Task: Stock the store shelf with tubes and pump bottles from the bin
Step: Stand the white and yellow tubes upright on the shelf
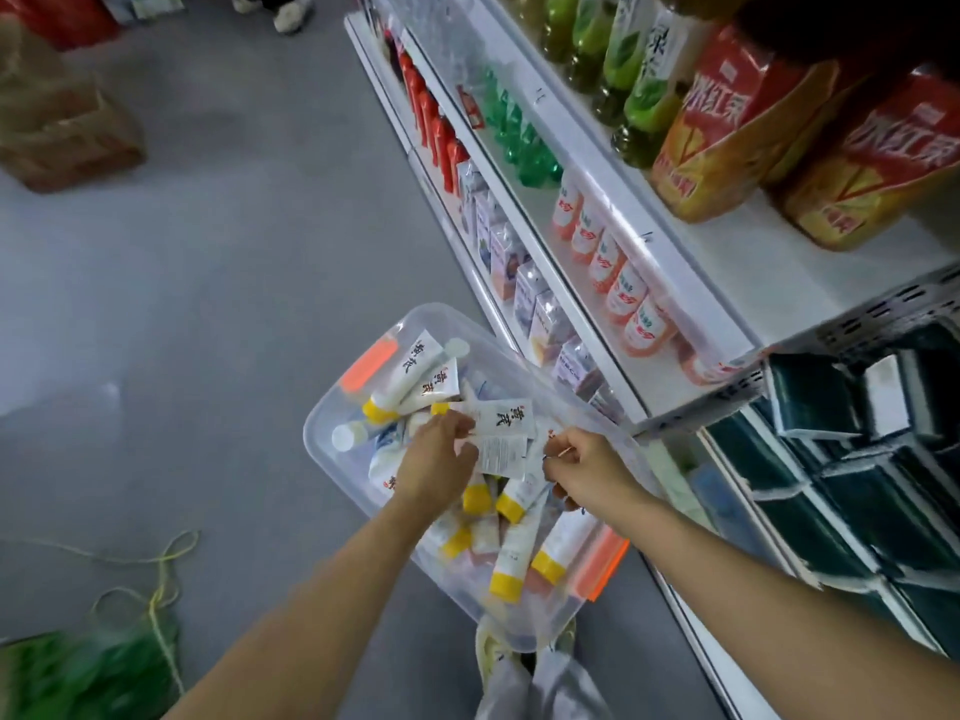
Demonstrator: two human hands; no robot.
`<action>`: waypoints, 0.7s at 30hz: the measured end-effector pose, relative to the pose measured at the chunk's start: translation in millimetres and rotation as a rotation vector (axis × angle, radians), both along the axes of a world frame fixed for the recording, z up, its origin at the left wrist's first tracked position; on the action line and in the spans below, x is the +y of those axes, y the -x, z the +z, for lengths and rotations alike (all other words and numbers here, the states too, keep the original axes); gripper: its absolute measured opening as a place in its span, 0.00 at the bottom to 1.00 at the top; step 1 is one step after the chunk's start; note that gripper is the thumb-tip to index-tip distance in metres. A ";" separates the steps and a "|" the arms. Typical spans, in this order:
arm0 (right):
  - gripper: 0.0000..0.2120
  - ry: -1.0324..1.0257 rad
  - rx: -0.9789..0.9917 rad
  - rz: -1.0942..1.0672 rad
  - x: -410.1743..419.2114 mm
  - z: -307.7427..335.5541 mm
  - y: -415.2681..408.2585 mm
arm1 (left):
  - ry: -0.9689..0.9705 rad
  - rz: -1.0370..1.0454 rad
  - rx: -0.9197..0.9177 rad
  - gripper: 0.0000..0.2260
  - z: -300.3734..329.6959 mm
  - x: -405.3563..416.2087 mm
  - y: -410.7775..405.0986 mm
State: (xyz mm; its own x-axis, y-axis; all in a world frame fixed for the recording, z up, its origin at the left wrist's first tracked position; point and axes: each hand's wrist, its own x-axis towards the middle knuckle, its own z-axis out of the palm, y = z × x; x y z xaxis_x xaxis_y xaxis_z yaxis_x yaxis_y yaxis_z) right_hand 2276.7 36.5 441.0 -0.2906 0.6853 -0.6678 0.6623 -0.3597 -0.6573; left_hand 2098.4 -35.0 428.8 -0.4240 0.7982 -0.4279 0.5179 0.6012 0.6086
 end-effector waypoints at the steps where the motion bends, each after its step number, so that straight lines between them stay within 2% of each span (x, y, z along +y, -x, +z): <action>1: 0.06 0.026 -0.030 -0.006 0.2 -9.7 3.3 | 0.013 -0.099 0.106 0.14 -8.7 -1.2 1.2; 3: 0.09 0.059 -0.096 -0.017 -1.1 -27.7 10.0 | 0.043 -0.258 0.258 0.18 -21.1 -2.8 3.5; 7: 0.20 0.105 -0.204 -0.094 -5.6 -57.2 23.5 | 0.076 -0.447 0.434 0.24 -45.9 -8.1 10.2; 11: 0.28 0.152 -0.294 -0.213 -4.4 -75.6 32.4 | 0.013 -0.594 0.675 0.23 -69.5 -10.6 13.3; 14: 0.25 0.213 -0.291 -0.353 -6.2 -83.4 36.8 | 0.060 -0.724 0.784 0.28 -72.6 -9.0 7.5; 17: 0.24 0.221 -0.219 -0.497 -9.0 -94.3 36.2 | 0.054 -0.767 0.883 0.26 -74.3 -7.1 7.4; 21: 0.12 0.196 -0.146 -0.569 -9.2 -92.0 33.9 | 0.085 -0.645 0.759 0.21 -74.8 -8.0 5.5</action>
